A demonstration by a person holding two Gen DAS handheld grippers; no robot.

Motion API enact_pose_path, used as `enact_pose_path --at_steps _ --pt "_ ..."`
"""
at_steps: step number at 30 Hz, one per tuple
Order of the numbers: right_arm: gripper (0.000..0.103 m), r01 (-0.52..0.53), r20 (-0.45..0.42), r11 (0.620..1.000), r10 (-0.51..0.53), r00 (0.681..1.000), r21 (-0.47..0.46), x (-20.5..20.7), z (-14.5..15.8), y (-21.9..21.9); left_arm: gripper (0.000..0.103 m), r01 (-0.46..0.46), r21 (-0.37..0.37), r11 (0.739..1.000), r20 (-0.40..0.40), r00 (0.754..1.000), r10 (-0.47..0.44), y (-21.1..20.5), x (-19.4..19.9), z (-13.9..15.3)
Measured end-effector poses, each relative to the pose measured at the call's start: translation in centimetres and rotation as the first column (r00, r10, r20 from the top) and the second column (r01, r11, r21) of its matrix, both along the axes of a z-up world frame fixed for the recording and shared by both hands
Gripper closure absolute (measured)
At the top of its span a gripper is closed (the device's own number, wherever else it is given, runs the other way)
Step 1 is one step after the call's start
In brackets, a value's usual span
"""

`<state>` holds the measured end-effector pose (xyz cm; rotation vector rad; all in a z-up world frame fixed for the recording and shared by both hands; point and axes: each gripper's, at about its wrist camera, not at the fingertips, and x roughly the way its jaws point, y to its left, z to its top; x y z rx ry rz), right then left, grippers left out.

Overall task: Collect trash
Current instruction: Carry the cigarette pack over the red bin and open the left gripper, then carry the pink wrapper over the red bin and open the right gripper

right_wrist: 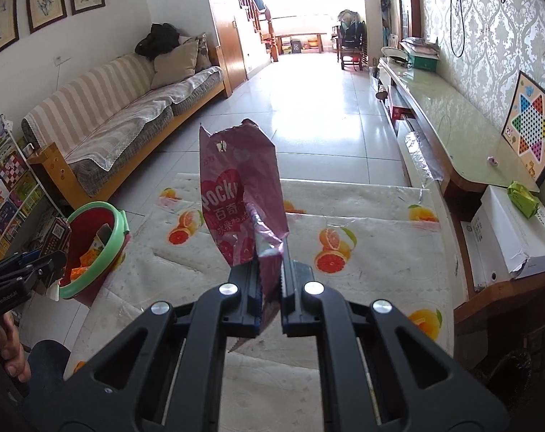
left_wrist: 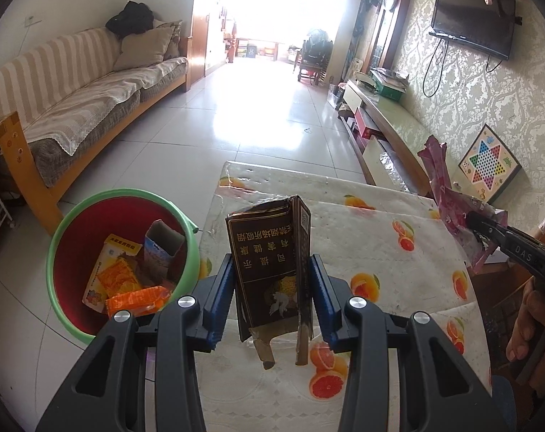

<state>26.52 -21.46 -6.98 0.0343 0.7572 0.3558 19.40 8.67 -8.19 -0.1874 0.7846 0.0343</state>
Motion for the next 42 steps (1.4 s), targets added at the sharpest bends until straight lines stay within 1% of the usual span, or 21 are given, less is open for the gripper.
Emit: enact_pose_path --at_steps 6,9,16,19,22,24,25,26,27,28,30,36,40,42 --pt "0.095 -0.064 0.017 0.998 0.064 0.998 -0.003 -1.2 1.2 4.0 0.064 -0.073 -0.001 0.997 0.015 0.997 0.073 5.0 -0.4 0.3" --pt "0.095 -0.101 0.020 0.995 0.101 0.995 -0.011 -1.7 1.5 6.3 0.064 -0.116 -0.007 0.993 0.010 0.993 0.116 8.0 -0.3 0.1" --pt "0.095 -0.187 0.020 0.982 0.187 0.982 -0.025 -2.5 1.8 12.0 0.064 -0.203 0.013 0.979 -0.024 0.979 0.204 14.9 0.8 -1.1" --pt "0.095 -0.227 0.021 0.973 0.228 0.973 -0.030 -2.6 1.9 14.8 0.064 -0.216 0.020 0.976 -0.049 0.975 0.217 17.0 1.6 -1.8" --pt "0.095 -0.262 0.017 0.964 0.263 0.965 -0.029 -2.8 1.8 17.5 0.063 -0.205 0.011 0.979 -0.069 0.976 0.206 18.5 2.3 -2.5" --pt "0.095 -0.283 0.012 0.959 0.284 0.959 -0.027 -2.8 1.6 19.1 0.056 -0.191 0.023 0.981 -0.091 0.977 0.193 19.0 2.8 -3.1" --pt "0.095 -0.292 0.010 0.956 0.293 0.956 -0.028 -2.9 1.5 20.1 0.047 -0.190 0.031 0.981 -0.106 0.976 0.192 19.0 2.9 -3.4" --pt "0.095 -0.302 0.006 0.953 0.302 0.953 -0.026 -2.8 1.4 20.8 0.031 -0.196 0.035 0.980 -0.110 0.974 0.198 19.2 2.9 -3.6" --pt "0.095 -0.310 0.002 0.950 0.310 0.951 -0.024 -2.8 1.4 21.4 0.028 -0.204 0.035 0.978 -0.099 0.973 0.206 19.4 2.7 -3.6" --pt "0.095 -0.318 0.000 0.948 0.318 0.948 -0.027 -2.9 1.3 22.1 0.027 -0.211 0.038 0.977 -0.092 0.973 0.213 19.3 2.4 -3.6" --pt "0.095 -0.335 -0.002 0.942 0.335 0.942 -0.029 -3.0 1.3 23.2 0.020 -0.219 0.033 0.975 -0.092 0.971 0.221 19.5 1.9 -3.7" --pt "0.095 -0.375 -0.017 0.926 0.374 0.927 -0.037 -3.0 0.8 25.9 0.015 -0.258 0.008 0.966 -0.056 0.965 0.258 20.3 -1.0 -3.5" --pt "0.095 -0.404 -0.035 0.914 0.403 0.914 -0.038 -2.6 0.1 28.2 0.015 -0.286 -0.005 0.958 -0.036 0.958 0.286 21.0 -3.2 -3.0" --pt "0.095 -0.416 -0.043 0.908 0.415 0.909 -0.040 -2.4 -0.4 29.5 0.011 -0.297 -0.011 0.955 -0.030 0.955 0.296 21.2 -4.1 -2.8"
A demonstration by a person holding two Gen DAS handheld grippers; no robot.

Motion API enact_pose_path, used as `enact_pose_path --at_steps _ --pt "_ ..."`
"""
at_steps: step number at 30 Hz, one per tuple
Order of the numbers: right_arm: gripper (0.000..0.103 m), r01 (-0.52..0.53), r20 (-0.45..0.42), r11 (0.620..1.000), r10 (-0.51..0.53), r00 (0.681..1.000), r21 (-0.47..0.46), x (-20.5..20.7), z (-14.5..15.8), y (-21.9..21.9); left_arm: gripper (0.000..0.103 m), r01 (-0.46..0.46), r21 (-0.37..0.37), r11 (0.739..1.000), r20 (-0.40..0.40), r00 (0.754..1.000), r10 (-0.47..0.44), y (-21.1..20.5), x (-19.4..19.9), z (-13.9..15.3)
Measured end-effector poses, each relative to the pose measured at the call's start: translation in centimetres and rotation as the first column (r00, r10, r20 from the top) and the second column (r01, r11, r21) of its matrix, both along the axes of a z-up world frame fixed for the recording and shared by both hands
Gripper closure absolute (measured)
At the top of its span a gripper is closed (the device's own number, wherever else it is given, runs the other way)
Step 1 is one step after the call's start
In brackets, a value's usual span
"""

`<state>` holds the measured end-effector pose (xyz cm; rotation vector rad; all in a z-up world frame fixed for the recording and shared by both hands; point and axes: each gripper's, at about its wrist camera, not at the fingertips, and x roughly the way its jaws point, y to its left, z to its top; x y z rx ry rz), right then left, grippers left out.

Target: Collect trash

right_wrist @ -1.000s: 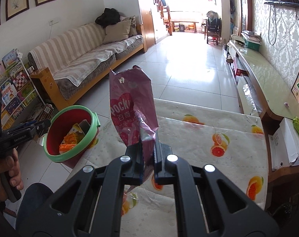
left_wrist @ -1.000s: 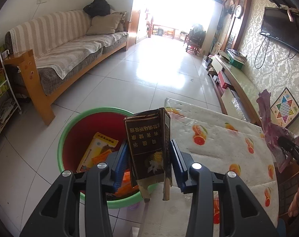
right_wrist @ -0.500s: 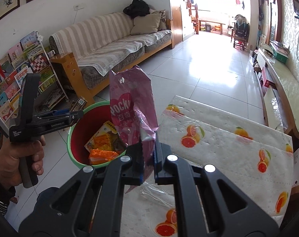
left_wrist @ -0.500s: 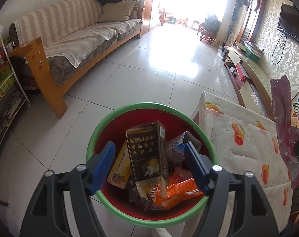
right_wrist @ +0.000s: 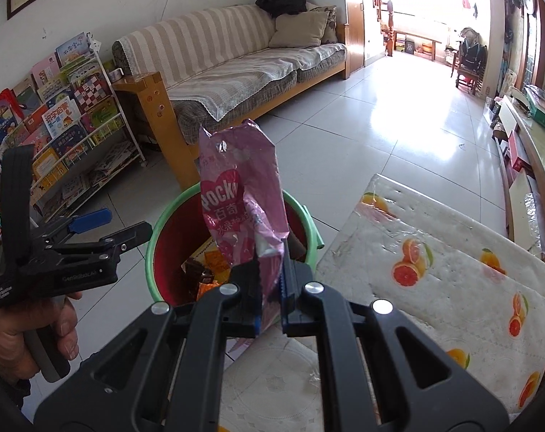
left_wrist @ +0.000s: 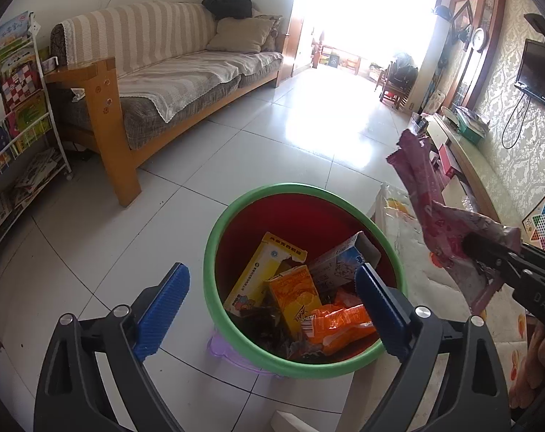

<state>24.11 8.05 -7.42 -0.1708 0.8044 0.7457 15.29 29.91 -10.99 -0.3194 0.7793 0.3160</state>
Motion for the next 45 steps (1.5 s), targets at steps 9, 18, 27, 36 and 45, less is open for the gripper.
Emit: enact_pose_path --at_steps 9,18,27,36,45 --pt "0.095 -0.056 -0.020 0.997 0.055 0.998 -0.050 0.7 -2.3 5.7 0.008 -0.024 0.031 0.999 0.023 0.999 0.023 1.2 -2.8 1.3" --pt "0.039 -0.045 -0.023 0.995 0.044 0.999 -0.084 1.2 -3.3 7.2 0.008 -0.036 0.032 0.999 0.022 0.999 0.036 1.8 -3.6 1.4" --pt "0.005 -0.019 0.030 0.998 0.021 0.999 -0.067 0.2 -1.0 4.8 0.008 0.001 0.041 0.999 0.033 0.999 -0.003 -0.7 -2.7 2.5" --pt "0.005 0.057 0.134 0.998 -0.051 0.990 -0.039 -3.1 2.6 -2.4 0.008 0.094 0.080 0.992 0.103 0.989 -0.102 -6.6 -2.3 4.9" --pt "0.005 0.345 0.196 0.938 -0.336 0.921 -0.012 -6.0 5.0 -14.6 0.008 0.210 0.147 0.967 0.222 0.945 -0.239 -14.3 -4.3 8.1"
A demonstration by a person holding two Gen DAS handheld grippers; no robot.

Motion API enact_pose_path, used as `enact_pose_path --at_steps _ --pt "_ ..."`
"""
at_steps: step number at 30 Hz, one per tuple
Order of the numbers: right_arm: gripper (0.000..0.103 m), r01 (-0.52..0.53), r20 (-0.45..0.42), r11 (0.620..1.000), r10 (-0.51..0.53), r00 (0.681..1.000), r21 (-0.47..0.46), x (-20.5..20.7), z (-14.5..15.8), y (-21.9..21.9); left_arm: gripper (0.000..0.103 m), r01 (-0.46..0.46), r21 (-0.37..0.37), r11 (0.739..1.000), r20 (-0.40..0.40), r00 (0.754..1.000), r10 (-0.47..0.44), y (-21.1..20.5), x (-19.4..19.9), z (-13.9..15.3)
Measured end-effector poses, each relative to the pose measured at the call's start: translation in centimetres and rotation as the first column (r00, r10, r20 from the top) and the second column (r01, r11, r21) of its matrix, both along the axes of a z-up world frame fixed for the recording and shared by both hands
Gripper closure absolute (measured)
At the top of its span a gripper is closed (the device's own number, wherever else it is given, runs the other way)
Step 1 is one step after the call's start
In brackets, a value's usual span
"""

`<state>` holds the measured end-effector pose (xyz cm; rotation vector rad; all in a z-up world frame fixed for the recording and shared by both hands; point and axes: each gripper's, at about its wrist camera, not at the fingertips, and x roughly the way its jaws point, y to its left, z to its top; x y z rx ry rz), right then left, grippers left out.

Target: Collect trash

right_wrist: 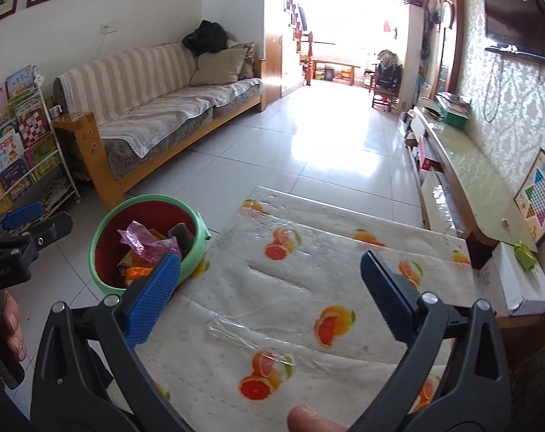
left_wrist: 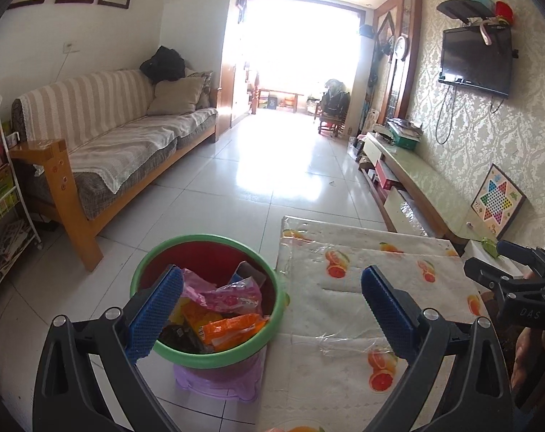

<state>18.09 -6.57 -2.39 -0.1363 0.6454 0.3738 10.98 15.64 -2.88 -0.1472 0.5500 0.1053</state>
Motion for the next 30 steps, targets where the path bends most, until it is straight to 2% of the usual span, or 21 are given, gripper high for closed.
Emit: enact_pose_path --at_steps 5,9,12,16,18,25,30 --pt "0.005 0.135 0.005 0.991 -0.136 0.991 0.020 -2.3 1.0 -6.4 0.008 0.081 0.047 0.996 0.085 0.993 -0.085 -5.4 -1.9 2.5" --pt "0.005 0.196 0.036 0.980 -0.197 0.980 0.034 -4.6 2.4 -10.2 0.008 0.146 0.089 0.985 0.126 0.980 -0.156 -9.3 -3.3 4.3" --pt "0.005 0.228 0.073 0.973 -0.231 0.970 0.043 -6.4 3.8 -12.3 0.008 0.171 0.094 0.981 0.149 0.972 -0.184 -11.2 -4.2 5.2" --pt "0.005 0.246 0.113 0.968 -0.250 0.962 0.055 -8.2 5.3 -13.7 0.008 0.168 0.123 0.978 0.125 0.975 -0.183 -13.5 -4.7 5.8" --pt "0.005 0.248 0.121 0.967 -0.254 0.960 0.062 -8.8 5.7 -14.0 0.008 0.149 0.121 0.981 0.122 0.979 -0.164 -13.7 -4.9 6.1" --pt "0.005 0.247 0.135 0.966 -0.256 0.957 0.076 -10.0 6.2 -14.5 0.008 0.063 0.208 0.976 0.125 0.988 -0.090 -13.5 -6.5 7.6" --pt "0.005 0.253 0.150 0.964 -0.263 0.953 0.083 -10.9 6.9 -15.0 0.008 0.053 0.165 0.985 0.123 0.990 -0.074 -12.7 -7.1 8.1"
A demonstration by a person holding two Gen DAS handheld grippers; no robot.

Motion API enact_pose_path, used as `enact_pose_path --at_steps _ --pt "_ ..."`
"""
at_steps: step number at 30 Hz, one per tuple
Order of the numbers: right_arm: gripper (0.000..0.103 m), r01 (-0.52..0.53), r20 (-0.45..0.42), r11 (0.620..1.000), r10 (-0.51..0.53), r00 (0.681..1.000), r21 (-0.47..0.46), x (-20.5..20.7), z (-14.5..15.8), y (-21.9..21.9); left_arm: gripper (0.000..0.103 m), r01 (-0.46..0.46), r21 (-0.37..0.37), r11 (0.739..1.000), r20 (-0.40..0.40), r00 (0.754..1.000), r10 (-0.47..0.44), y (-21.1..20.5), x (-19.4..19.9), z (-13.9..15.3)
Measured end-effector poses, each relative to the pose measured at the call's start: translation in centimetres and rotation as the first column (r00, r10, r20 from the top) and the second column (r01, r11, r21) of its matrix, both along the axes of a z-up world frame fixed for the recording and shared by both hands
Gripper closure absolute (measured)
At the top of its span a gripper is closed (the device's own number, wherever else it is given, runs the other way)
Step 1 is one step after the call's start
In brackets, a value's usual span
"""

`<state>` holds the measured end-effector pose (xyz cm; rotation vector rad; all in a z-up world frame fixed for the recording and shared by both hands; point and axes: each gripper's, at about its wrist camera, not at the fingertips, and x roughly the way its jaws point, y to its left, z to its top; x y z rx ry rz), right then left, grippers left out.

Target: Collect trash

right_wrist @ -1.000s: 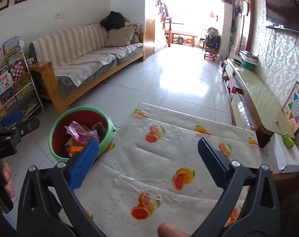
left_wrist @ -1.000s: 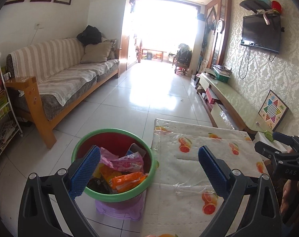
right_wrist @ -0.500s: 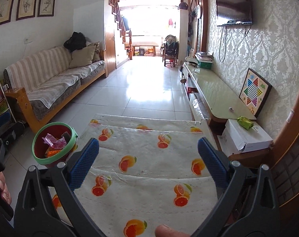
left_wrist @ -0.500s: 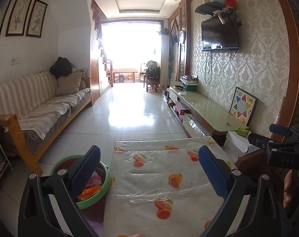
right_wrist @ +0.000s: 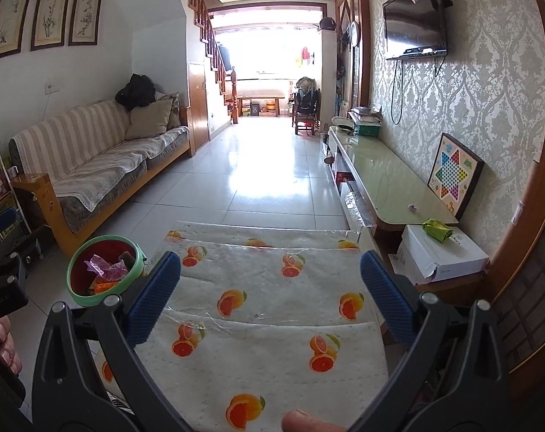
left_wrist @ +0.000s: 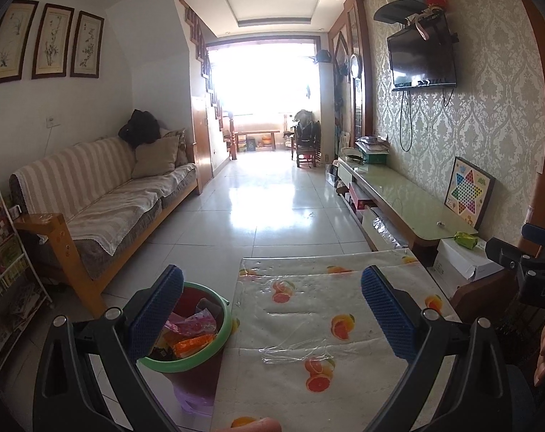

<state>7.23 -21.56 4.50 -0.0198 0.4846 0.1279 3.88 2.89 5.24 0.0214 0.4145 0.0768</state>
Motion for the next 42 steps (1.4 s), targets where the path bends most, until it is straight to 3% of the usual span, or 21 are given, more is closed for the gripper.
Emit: enact_pose_path --at_steps 42 --pt "0.005 -0.002 0.003 1.000 0.002 1.000 -0.020 -0.6 0.6 0.0 0.008 0.027 -0.023 0.999 -0.035 0.999 -0.028 -1.0 0.6 -1.2"
